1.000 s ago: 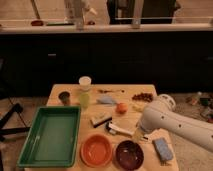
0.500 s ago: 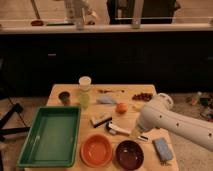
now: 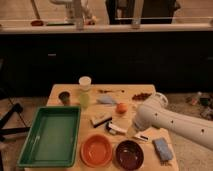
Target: Wipe tray with brush
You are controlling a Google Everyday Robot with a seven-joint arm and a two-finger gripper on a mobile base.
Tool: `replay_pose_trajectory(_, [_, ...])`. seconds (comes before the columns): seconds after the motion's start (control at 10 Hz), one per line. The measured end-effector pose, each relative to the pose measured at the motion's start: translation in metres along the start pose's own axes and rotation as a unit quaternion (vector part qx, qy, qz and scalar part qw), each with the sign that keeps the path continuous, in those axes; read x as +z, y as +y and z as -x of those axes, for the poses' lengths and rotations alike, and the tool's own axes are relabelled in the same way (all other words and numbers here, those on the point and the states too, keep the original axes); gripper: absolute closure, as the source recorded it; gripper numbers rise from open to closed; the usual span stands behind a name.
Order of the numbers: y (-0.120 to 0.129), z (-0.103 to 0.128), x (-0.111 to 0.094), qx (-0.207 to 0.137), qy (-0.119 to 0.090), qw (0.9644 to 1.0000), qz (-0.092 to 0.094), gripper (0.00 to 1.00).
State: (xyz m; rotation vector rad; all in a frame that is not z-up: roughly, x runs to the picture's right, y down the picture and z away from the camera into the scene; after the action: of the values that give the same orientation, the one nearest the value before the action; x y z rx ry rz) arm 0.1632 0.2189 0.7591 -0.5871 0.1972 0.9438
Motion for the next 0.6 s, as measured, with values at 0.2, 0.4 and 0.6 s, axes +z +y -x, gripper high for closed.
replay_pose_trajectory(0.2, [0.007, 0.003, 0.013, 0.013, 0.008, 0.9998, 0.010, 0.20])
replay_pose_trajectory(0.4, [0.012, 0.005, 0.022, 0.024, 0.016, 0.9995, 0.012, 0.20])
replay_pose_trajectory(0.6, [0.017, 0.007, 0.032, 0.028, 0.024, 0.9992, 0.014, 0.20])
